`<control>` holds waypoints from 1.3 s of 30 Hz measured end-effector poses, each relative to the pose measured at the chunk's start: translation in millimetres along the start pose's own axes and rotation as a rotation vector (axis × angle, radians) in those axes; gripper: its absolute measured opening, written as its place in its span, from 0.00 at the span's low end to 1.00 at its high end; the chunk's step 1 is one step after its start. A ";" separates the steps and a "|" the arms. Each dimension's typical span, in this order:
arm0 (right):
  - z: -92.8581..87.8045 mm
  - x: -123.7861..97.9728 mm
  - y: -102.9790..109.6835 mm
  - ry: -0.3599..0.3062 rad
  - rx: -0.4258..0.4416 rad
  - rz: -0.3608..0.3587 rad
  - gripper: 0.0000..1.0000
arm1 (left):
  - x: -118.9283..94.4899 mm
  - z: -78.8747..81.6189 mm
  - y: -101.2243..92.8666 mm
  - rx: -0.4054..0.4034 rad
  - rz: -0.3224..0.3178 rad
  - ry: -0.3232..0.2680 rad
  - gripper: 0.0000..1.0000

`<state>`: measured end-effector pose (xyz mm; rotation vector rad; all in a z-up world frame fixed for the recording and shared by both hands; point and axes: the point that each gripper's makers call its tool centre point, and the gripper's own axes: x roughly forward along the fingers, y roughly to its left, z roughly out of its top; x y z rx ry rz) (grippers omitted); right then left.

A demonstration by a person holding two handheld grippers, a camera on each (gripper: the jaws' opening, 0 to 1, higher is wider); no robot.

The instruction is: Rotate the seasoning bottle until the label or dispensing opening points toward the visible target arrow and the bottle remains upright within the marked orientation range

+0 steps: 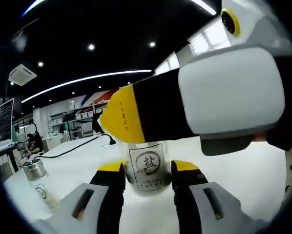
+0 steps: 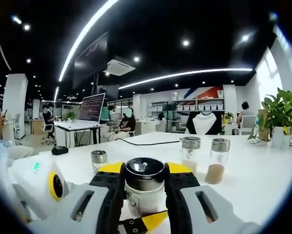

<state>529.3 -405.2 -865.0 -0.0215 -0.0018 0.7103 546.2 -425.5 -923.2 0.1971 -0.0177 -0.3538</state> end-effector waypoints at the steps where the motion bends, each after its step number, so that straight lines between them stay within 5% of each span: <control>1: 0.5 0.5 -0.3 -0.001 0.003 0.002 0.29 | -1.1 0.5 0.4 0.000 0.018 0.000 0.40; 12: 3.4 4.1 4.3 0.001 -0.006 0.021 0.29 | -1.7 3.5 12.7 -0.010 0.094 -0.017 0.39; 25: -10.4 7.9 3.4 0.057 0.050 0.070 0.29 | -1.9 -10.1 11.7 -0.097 -0.001 -0.008 0.37; 29: -7.0 8.4 8.5 0.041 0.026 0.108 0.29 | -1.9 -6.0 11.3 -0.181 -0.035 -0.053 0.37; 39: 1.2 1.9 9.0 -0.007 0.082 0.131 0.29 | -4.3 -8.6 18.5 -0.175 -0.032 -0.045 0.36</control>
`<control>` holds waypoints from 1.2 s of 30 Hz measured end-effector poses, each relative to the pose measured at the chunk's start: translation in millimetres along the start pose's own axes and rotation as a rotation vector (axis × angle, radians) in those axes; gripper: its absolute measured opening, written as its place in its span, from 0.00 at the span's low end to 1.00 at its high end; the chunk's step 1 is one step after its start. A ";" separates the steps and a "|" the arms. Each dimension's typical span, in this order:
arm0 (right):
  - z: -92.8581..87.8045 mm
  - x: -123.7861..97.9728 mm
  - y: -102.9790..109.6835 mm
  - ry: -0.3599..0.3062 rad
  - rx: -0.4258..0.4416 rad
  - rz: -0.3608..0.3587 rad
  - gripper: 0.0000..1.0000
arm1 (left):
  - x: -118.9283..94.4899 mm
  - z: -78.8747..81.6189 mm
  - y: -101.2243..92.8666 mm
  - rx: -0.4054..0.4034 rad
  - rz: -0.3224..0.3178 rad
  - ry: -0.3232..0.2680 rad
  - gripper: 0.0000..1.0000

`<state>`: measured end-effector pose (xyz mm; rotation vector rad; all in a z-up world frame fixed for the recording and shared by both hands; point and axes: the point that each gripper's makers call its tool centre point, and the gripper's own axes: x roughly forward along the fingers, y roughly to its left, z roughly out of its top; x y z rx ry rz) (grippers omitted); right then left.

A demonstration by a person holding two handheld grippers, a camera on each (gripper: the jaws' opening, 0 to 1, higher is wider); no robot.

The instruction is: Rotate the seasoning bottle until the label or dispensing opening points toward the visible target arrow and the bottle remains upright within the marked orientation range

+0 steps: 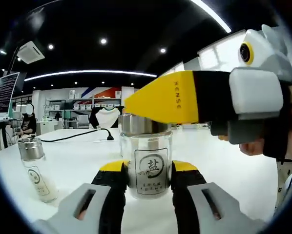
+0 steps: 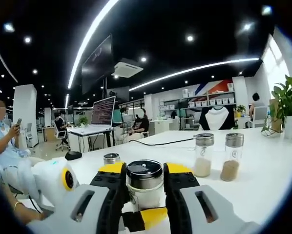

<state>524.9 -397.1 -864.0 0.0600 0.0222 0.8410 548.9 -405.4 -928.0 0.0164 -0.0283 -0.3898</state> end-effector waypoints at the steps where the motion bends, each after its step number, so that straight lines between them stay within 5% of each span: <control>1: 0.2 0.2 -0.1 0.000 -0.002 -0.001 0.30 | -0.1 -0.5 1.4 0.004 0.003 0.003 0.36; 19: 6.2 -4.4 1.2 -0.010 -0.008 0.001 0.23 | -5.8 -4.2 28.7 -0.021 0.063 0.026 0.36; 22: 5.5 -6.4 0.9 -0.009 -0.007 0.002 0.14 | -6.2 -7.1 32.0 -0.022 0.071 0.037 0.36; 36: -3.5 -8.6 -2.2 0.017 -0.019 -0.016 0.15 | -4.2 -17.4 44.9 -0.040 0.074 0.081 0.36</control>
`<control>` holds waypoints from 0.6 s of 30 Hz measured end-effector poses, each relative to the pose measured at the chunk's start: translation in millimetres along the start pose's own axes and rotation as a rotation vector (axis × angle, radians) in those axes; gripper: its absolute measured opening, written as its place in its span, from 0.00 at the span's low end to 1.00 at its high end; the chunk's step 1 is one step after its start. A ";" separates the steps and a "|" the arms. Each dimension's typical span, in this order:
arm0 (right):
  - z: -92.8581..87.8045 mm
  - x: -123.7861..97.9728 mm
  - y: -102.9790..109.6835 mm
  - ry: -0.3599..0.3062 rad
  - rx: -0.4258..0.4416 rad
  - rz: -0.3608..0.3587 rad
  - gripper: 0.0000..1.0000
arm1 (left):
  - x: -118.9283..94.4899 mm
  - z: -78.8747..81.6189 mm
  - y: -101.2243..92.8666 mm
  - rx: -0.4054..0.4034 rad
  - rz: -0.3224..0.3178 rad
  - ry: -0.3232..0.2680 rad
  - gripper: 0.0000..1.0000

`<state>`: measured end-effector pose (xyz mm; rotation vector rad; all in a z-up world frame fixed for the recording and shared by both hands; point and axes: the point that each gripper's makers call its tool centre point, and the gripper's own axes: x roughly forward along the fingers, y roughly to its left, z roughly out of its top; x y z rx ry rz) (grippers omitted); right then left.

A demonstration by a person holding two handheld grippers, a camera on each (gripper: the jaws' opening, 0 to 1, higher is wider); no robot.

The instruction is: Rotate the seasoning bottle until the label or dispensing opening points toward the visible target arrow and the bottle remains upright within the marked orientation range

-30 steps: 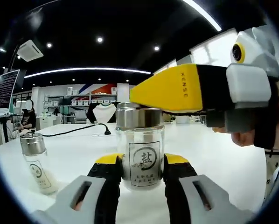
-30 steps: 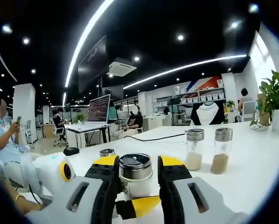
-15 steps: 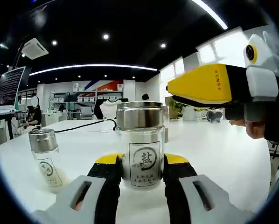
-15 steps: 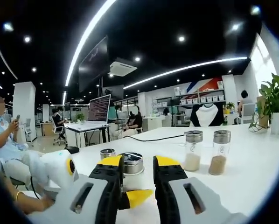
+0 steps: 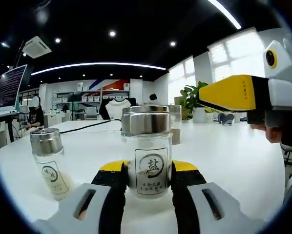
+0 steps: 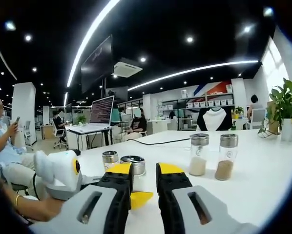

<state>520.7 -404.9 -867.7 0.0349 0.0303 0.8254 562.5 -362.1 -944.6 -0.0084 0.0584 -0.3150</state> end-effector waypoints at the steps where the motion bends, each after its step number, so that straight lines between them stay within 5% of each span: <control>1: -1.2 -0.4 0.1 0.003 0.002 0.001 0.15 | -0.1 -0.2 0.3 -0.001 0.001 0.001 0.36; 18: -4.2 -5.2 -4.6 0.003 0.011 -0.006 0.13 | 1.6 -15.1 5.4 0.034 0.036 0.077 0.36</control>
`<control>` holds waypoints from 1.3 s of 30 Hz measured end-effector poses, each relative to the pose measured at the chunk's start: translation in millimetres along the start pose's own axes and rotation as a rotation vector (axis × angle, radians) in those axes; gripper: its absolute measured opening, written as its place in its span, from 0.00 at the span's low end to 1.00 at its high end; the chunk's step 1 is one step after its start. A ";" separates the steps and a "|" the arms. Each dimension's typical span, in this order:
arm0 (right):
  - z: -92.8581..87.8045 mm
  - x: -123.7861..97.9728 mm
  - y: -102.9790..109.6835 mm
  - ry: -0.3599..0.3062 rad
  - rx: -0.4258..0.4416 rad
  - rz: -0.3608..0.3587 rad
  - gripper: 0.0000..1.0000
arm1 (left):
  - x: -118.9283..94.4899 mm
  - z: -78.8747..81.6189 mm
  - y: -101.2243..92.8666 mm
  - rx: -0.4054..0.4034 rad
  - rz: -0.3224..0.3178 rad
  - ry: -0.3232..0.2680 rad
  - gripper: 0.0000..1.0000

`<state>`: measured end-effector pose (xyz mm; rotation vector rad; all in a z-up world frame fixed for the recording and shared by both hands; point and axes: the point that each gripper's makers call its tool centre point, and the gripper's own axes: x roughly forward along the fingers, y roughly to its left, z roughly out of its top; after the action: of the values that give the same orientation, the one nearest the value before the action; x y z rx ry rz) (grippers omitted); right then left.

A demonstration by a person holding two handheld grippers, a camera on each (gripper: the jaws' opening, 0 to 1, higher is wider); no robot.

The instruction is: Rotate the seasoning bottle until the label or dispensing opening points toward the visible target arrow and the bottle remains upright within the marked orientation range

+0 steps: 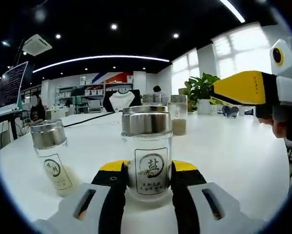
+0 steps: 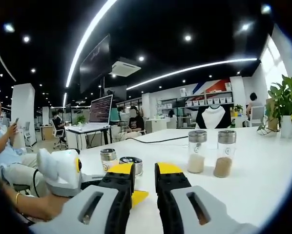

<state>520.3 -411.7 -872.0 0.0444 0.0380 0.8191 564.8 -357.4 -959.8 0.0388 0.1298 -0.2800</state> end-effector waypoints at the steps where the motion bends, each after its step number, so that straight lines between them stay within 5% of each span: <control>1: -0.1 0.0 -0.2 0.001 0.001 0.000 0.13 | 0.3 -1.2 -0.6 0.009 0.000 0.008 0.36; 25: -1.8 -5.6 1.6 0.020 -0.017 0.012 0.15 | 6.4 -8.2 9.3 0.059 0.036 0.052 0.37; 30: -1.7 -6.7 -2.7 0.019 -0.017 0.004 0.16 | 7.0 -8.5 24.1 0.055 0.118 0.058 0.37; 39: -2.5 -6.4 -13.2 0.013 0.002 0.004 0.17 | 8.5 -8.6 35.9 0.038 0.165 0.059 0.38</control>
<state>525.5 -425.4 -875.1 0.0411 0.0511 0.8231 581.9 -324.7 -968.7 0.0950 0.1787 -0.1170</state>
